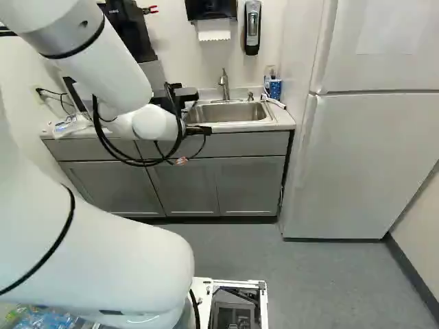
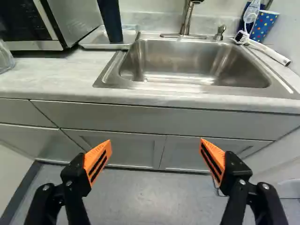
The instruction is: Rinse the cup and place it in the tray
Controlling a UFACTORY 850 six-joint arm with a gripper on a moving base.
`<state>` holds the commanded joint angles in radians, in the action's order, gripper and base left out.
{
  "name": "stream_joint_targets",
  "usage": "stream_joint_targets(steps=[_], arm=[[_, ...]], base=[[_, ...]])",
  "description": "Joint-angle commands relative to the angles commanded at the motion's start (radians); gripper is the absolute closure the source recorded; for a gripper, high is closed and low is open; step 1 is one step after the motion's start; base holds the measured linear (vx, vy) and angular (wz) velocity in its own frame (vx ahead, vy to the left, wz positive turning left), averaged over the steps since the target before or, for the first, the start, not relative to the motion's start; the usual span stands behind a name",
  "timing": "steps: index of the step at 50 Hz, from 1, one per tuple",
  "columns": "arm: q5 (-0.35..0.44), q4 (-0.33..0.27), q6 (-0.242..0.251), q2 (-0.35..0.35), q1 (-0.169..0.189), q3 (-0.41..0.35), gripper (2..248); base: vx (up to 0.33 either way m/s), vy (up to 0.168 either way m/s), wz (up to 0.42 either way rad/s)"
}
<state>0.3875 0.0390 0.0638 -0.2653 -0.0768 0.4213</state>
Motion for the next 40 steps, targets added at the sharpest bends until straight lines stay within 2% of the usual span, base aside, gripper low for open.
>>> stream_joint_targets(steps=[22, 40], arm=[[0.205, -0.016, -0.027, -0.006, 0.032, -0.141, 3], [0.328, -0.026, -0.043, -0.009, 0.052, -0.226, 3]], base=[[0.000, 0.000, 0.000], [0.000, 0.000, 0.000]])
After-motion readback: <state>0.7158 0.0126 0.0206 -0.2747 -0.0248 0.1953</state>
